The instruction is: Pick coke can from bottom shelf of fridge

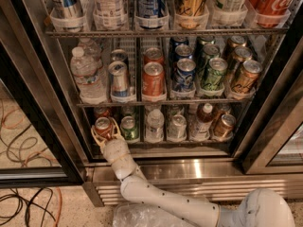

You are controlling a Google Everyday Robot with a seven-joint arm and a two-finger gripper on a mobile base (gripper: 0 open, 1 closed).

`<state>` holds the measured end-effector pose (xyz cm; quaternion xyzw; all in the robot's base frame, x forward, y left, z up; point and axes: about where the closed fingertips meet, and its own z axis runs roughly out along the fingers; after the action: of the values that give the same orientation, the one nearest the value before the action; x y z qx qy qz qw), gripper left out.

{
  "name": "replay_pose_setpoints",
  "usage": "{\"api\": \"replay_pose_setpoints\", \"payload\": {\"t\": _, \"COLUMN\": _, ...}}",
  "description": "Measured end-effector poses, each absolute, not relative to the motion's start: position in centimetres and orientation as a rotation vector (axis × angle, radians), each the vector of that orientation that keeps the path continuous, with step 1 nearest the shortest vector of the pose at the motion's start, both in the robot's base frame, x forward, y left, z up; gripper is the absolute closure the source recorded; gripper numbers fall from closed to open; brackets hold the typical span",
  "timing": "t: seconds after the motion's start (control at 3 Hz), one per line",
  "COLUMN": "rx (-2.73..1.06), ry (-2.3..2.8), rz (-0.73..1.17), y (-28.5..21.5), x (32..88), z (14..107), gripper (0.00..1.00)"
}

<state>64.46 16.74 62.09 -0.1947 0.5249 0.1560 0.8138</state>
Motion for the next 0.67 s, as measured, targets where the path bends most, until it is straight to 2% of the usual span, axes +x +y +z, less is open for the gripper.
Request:
{"api": "replay_pose_setpoints", "payload": {"t": 0.33, "rx": -0.415, "ry": 1.120, "rz": 0.333, "y": 16.74, "x": 64.46, "z": 62.09, "gripper": 1.00}}
{"api": "replay_pose_setpoints", "payload": {"t": 0.67, "rx": -0.384, "ry": 1.103, "rz": 0.339, "y": 16.46, "x": 64.23, "z": 62.69, "gripper": 1.00}}
